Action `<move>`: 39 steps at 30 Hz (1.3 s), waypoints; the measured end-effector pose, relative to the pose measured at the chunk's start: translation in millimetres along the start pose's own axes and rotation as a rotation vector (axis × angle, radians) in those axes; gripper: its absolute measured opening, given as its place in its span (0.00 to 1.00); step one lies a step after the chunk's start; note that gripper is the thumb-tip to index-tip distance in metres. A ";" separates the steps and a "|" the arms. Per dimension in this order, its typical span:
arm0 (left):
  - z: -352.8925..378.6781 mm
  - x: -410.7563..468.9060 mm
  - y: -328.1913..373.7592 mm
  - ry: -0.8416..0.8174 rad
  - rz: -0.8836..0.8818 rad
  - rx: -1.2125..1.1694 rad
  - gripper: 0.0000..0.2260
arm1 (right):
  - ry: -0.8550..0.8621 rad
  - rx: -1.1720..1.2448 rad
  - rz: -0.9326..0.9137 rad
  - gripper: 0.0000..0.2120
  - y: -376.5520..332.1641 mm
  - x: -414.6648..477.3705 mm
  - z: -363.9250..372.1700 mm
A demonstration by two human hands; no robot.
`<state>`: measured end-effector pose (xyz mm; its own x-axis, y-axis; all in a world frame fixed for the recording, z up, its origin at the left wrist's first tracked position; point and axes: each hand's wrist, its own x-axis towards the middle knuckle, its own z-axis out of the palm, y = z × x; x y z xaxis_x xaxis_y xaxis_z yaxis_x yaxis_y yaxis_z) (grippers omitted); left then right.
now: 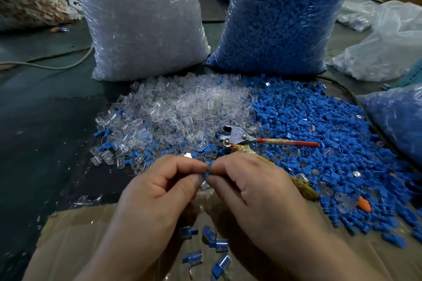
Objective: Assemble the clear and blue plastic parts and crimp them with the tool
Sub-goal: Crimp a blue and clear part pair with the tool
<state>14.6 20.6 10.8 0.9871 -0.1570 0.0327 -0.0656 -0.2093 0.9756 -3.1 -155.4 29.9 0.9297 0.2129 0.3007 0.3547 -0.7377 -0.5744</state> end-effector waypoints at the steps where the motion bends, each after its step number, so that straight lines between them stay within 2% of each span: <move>1: -0.2 -1.0 2.1 -0.004 0.022 0.049 0.08 | 0.003 -0.020 -0.025 0.13 -1.7 -0.5 -0.8; 5: 3.5 -2.2 0.5 0.009 0.030 0.108 0.16 | -0.027 -0.135 -0.127 0.09 -7.3 -1.9 0.3; 8: 5.7 1.1 -6.3 0.057 0.021 0.113 0.17 | -0.063 -0.188 -0.141 0.10 -8.5 -0.5 1.6; 13: 5.0 2.7 -13.7 0.062 0.037 0.096 0.15 | 0.020 -0.229 -0.188 0.12 -1.4 1.4 -3.0; 16: 2.5 4.3 -14.9 0.063 -0.025 -0.075 0.14 | 0.042 -0.445 0.045 0.21 12.1 6.7 -13.4; 19: 0.5 6.6 -8.9 0.073 -0.077 -0.281 0.09 | -0.137 -0.628 0.300 0.34 35.9 11.5 -21.6; 23: -0.7 8.7 -3.5 0.142 -0.071 -0.432 0.09 | -0.207 -0.699 0.304 0.35 49.1 14.8 -18.3; 29: -0.1 10.1 -8.3 0.119 -0.095 -0.440 0.07 | -0.148 -0.710 0.305 0.28 45.8 21.6 -21.4; 32: 0.7 10.4 -7.8 0.130 -0.111 -0.413 0.08 | -0.076 -0.615 0.304 0.24 42.8 22.5 -26.8; 36: 0.6 10.5 -3.5 0.143 -0.128 -0.407 0.09 | 0.076 -0.402 0.154 0.25 29.1 17.4 -34.3; 39: -0.4 8.8 0.1 0.137 -0.125 -0.395 0.09 | 0.012 -0.350 0.022 0.21 15.4 9.6 -34.1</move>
<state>23.3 19.6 11.3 0.9959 -0.0188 -0.0885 0.0904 0.1713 0.9811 7.9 -186.6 49.8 0.9347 0.1886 0.3014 0.2771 -0.9175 -0.2852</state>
